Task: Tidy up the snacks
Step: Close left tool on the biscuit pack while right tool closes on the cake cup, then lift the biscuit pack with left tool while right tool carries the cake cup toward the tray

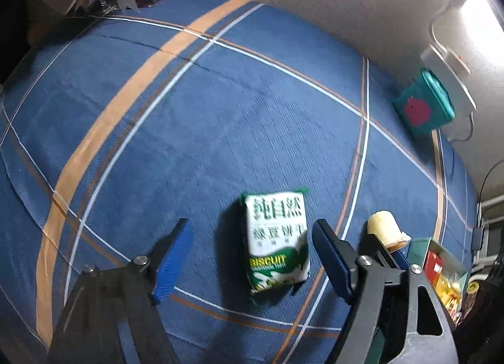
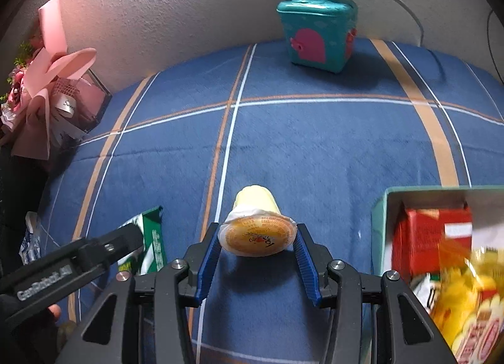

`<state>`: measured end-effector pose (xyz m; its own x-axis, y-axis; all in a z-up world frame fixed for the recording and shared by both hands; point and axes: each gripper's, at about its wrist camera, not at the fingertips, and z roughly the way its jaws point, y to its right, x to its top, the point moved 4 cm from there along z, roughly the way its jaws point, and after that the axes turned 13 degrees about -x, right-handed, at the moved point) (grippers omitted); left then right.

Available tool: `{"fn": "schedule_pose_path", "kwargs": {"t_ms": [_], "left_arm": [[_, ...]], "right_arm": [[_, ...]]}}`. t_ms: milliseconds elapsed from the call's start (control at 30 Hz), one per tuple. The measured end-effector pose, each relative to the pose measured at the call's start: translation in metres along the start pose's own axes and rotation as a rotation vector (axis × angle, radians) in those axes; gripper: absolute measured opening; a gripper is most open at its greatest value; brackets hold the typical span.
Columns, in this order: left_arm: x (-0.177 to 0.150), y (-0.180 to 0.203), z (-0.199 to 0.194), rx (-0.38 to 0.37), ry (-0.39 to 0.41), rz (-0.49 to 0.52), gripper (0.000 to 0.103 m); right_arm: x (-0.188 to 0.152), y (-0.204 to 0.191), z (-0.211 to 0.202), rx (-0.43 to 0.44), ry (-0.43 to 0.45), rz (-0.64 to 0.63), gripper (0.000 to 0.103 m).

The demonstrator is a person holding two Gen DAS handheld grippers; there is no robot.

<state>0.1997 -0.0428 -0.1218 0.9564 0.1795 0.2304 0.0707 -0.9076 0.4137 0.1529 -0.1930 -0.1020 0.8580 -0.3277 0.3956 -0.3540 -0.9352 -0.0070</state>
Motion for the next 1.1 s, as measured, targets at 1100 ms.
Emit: {"fn": "schedule_pose_path", "kwargs": {"t_ms": [1100], "left_arm": [[-0.045,0.009,-0.071,-0.007,0.045,0.021,0.041]], "right_arm": [[-0.037,0.022,-0.058,0.024,-0.010,0.060,0.047]]}}
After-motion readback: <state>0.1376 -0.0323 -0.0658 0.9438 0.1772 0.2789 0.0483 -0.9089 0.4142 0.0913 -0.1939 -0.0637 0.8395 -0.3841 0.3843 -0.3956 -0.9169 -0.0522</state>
